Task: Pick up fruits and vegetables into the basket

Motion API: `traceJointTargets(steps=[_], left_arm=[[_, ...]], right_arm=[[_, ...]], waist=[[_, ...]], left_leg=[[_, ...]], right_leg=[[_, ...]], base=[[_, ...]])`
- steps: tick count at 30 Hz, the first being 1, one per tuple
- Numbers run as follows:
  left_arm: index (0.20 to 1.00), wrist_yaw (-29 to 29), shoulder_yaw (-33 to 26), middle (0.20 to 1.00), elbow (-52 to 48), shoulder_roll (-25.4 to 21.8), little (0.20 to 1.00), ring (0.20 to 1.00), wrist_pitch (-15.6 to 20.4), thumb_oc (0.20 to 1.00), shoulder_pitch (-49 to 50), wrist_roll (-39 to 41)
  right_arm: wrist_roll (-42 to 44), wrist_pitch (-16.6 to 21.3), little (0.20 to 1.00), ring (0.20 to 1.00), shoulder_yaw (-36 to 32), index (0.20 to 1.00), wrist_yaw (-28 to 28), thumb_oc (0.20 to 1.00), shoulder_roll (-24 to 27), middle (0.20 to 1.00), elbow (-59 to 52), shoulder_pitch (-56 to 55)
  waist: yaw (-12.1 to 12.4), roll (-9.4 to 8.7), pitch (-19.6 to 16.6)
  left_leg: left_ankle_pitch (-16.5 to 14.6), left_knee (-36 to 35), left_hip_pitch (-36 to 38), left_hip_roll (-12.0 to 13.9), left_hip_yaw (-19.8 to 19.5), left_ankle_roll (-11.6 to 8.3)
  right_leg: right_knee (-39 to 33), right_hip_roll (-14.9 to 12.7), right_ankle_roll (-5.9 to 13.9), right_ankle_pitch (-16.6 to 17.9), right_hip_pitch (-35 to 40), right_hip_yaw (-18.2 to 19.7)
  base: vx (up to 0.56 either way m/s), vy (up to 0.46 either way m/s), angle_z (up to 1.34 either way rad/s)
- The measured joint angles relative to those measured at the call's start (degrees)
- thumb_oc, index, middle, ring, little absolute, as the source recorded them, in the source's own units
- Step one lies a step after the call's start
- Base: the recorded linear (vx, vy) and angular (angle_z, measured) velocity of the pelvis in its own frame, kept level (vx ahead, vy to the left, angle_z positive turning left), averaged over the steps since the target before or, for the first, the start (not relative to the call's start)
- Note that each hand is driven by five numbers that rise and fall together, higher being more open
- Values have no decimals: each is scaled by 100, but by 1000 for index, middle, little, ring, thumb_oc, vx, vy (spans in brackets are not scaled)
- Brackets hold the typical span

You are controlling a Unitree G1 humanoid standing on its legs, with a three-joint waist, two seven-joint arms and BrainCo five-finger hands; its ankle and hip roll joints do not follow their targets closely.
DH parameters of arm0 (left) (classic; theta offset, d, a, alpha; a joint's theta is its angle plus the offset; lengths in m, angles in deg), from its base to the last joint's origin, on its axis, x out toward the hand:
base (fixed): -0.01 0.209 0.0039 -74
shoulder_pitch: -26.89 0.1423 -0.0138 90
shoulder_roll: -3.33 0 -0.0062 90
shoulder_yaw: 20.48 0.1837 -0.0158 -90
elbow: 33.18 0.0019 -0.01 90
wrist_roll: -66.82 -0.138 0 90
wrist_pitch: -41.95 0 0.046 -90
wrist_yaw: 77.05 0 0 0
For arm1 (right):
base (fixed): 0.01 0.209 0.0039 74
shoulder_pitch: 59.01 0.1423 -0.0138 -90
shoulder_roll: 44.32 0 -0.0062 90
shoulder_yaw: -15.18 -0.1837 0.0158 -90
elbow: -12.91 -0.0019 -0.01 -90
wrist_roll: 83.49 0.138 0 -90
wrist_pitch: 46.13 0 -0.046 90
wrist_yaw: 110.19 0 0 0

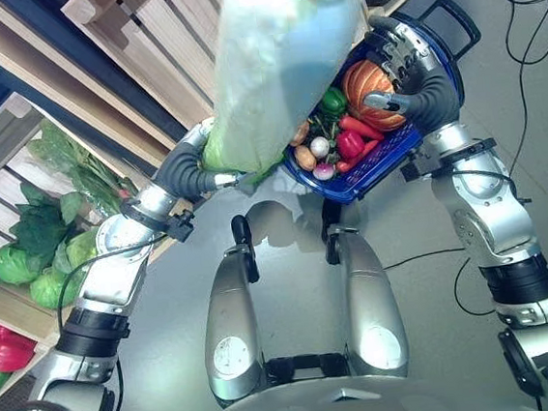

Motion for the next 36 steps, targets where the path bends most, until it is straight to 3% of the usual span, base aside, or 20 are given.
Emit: traceJointTargets(steps=[10,20,27,36], left_arm=[[200,271,345,200,418,-501,200,200,65,200,-370,-834],[200,477,618,200,639,-506,200,200,66,200,-571,-1008],[200,539,953,200,838,-499,200,200,40,200,-624,-1005],[200,192,1181,200,844,-416,200,200,-278,200,-716,-821]], right_arm=[[249,-526,1000,1000,542,1000,771,1000,59,1000,-107,271],[705,-1054,1000,1000,901,1000,913,1000,-22,1000,-205,459],[878,-1101,1000,1000,1428,1000,932,1000,-264,1000,-148,465],[1034,-1219,1000,1000,1740,1000,1056,1000,-422,1000,-87,475]], waist=[[-23,0,0],[-102,0,0],[-93,2,1],[-83,17,7]], left_leg=[[0,2,32,2,3,1],[0,-13,28,1,15,1],[1,-23,27,-1,53,1],[48,-137,27,-16,61,-7]], right_leg=[[5,1,3,2,32,9],[-9,6,4,4,15,19],[3,4,4,4,-19,48],[-22,-1,4,3,-59,48]], base=[[0,0,0],[0,0,0],[-2,3,0],[0,0,0]])
